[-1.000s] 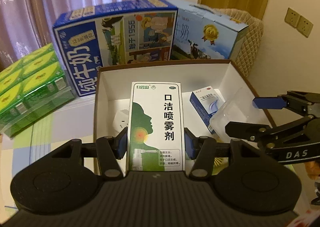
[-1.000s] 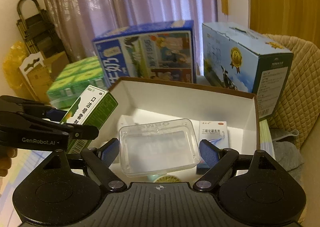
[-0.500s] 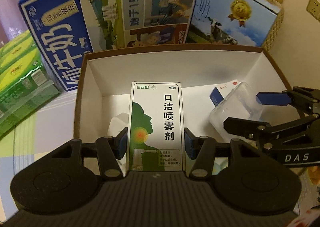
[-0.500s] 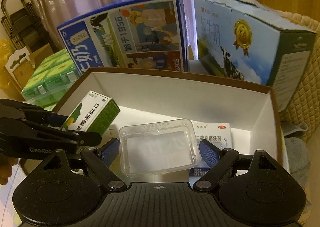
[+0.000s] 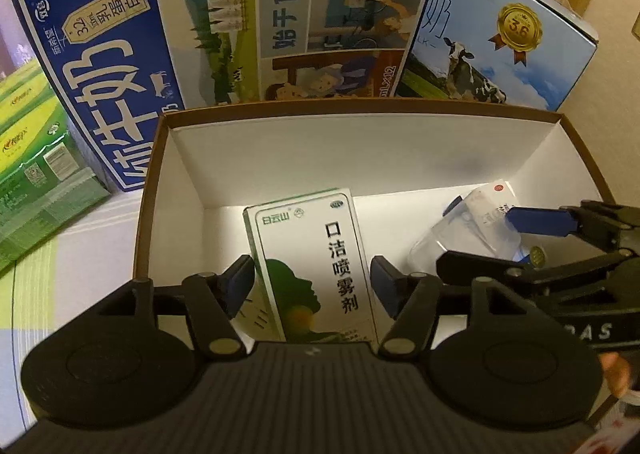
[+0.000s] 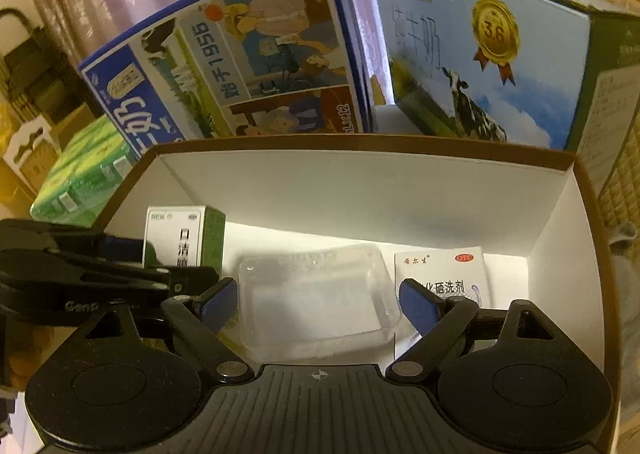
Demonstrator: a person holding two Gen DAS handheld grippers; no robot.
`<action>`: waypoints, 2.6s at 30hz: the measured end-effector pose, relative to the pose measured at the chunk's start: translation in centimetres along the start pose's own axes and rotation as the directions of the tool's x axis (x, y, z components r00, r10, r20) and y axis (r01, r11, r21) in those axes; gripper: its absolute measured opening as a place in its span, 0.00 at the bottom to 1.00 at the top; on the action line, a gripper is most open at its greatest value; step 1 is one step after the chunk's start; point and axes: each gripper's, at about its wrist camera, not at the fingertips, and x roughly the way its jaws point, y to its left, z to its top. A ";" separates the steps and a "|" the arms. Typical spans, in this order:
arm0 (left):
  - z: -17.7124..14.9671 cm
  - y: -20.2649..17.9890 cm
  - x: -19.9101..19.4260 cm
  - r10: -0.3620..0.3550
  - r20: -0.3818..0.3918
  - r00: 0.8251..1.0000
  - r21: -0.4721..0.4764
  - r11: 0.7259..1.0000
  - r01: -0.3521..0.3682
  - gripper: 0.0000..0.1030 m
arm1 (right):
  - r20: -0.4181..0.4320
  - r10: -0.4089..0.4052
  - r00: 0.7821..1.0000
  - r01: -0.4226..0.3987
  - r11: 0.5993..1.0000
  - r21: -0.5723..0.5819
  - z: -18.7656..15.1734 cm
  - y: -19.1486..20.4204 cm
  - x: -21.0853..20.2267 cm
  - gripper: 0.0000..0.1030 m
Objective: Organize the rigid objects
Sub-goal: 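Lower spray box and tray into the brown box and open both grippers, then raise both grippers out of the box and move back over the table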
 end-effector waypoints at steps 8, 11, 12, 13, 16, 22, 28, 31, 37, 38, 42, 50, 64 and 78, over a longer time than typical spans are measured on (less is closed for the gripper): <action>-0.5 -0.3 -0.8 0.000 0.005 1.000 0.022 1.000 0.000 0.60 | 0.008 -0.033 0.999 0.033 0.999 -0.027 -0.2 0.4 -0.8 0.87; -0.9 -0.3 -1.5 -0.010 0.009 1.000 0.027 1.000 0.009 0.60 | 0.016 -0.030 0.999 0.031 0.999 -0.032 -0.4 0.6 -1.6 0.87; -1.0 -0.4 -1.7 -0.010 0.011 1.000 0.029 1.000 0.010 0.60 | 0.016 -0.028 0.999 0.029 0.999 -0.034 -0.5 0.7 -1.9 0.87; -1.1 -0.3 -1.9 -0.009 0.012 1.000 0.029 1.000 0.008 0.60 | 0.018 -0.029 0.999 0.030 0.999 -0.034 -0.5 0.8 -2.2 0.87; -1.6 -0.2 -2.6 -0.005 0.016 1.000 0.020 1.000 0.005 0.60 | 0.026 -0.032 0.999 0.033 0.999 -0.024 -0.8 0.9 -3.0 0.87; -2.5 0.0 -4.7 -0.017 0.040 0.999 0.005 1.000 0.016 0.60 | 0.034 -0.031 0.999 0.032 0.999 -0.017 -1.8 1.2 -4.8 0.87; -3.8 0.4 -7.8 -0.030 0.072 0.997 -0.011 0.999 0.031 0.60 | 0.039 -0.030 0.999 0.030 1.000 0.002 -3.6 1.5 -7.2 0.87; -4.5 0.6 -9.4 -0.036 0.087 0.996 -0.026 0.999 0.039 0.60 | 0.034 -0.042 0.999 0.043 0.999 -0.002 -4.5 1.8 -8.4 0.87; -6.7 0.8 -12.0 -0.036 0.094 0.995 -0.047 0.998 0.041 0.60 | 0.045 -0.052 0.998 0.053 0.999 -0.011 -6.2 2.7 -11.0 0.87; -7.1 0.7 -12.3 -0.037 0.093 0.995 -0.048 0.998 0.042 0.60 | 0.049 -0.052 0.997 0.052 0.999 -0.010 -6.5 2.9 -11.5 0.87; -8.5 0.3 -13.6 -0.045 0.098 0.994 -0.050 0.997 0.050 0.60 | 0.064 -0.056 0.996 0.057 0.998 -0.009 -7.2 3.6 -13.1 0.87; -10.6 -0.8 -16.7 -0.061 0.124 0.990 -0.048 0.997 0.067 0.60 | 0.097 -0.049 0.994 0.051 0.999 -0.019 -8.8 5.3 -16.3 0.87; -15.6 -2.3 -21.0 -0.081 0.131 0.988 -0.036 0.996 0.086 0.60 | 0.124 -0.026 0.992 0.032 0.999 -0.044 -12.6 8.2 -20.9 0.87; -21.9 -3.6 -22.5 -0.071 0.070 0.995 -0.042 0.996 0.074 0.60 | 0.078 -0.002 0.997 0.008 0.997 -0.082 -18.0 10.6 -23.2 0.87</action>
